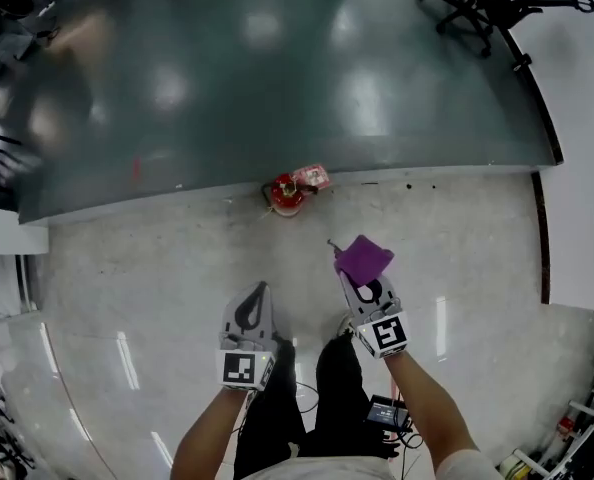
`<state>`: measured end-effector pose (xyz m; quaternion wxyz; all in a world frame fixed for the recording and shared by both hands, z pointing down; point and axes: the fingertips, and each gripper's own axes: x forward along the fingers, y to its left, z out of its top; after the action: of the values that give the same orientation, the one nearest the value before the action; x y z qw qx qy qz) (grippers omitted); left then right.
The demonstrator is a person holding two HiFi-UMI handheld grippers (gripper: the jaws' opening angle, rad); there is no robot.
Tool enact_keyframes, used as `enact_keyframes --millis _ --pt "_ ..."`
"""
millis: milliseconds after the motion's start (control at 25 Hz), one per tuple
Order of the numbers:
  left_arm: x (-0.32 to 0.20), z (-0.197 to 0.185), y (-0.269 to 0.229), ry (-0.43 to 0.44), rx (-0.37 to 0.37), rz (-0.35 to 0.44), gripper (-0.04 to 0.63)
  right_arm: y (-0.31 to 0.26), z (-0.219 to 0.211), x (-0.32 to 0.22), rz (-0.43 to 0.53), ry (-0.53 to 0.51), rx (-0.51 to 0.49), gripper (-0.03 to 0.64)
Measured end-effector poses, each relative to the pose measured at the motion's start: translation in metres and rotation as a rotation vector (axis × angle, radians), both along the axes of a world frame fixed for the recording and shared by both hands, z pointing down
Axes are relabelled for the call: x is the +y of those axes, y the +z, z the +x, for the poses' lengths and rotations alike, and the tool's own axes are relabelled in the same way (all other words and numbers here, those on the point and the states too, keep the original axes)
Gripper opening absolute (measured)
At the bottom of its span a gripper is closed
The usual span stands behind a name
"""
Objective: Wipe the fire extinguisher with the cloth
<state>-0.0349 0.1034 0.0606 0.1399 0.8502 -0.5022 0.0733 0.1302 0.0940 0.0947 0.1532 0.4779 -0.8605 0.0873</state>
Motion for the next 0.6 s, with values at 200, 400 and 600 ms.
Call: enact_keyframes --millis 200,400,600 --pt "-0.023 0.021 0.084 -0.038 -0.003 0.051 0.005 0.098 0.02 -0.022 -0.027 -0.014 -0.024 0.061" --pt "-0.042 0.041 0.189 -0.015 -0.012 0.028 0.005 0.214 0.033 -0.043 -0.06 -0.028 -0.009 0.061" --pt "-0.061 0.05 0.283 0.03 -0.035 0.026 0.005 0.325 0.037 -0.057 -0.098 -0.054 0.019 0.061"
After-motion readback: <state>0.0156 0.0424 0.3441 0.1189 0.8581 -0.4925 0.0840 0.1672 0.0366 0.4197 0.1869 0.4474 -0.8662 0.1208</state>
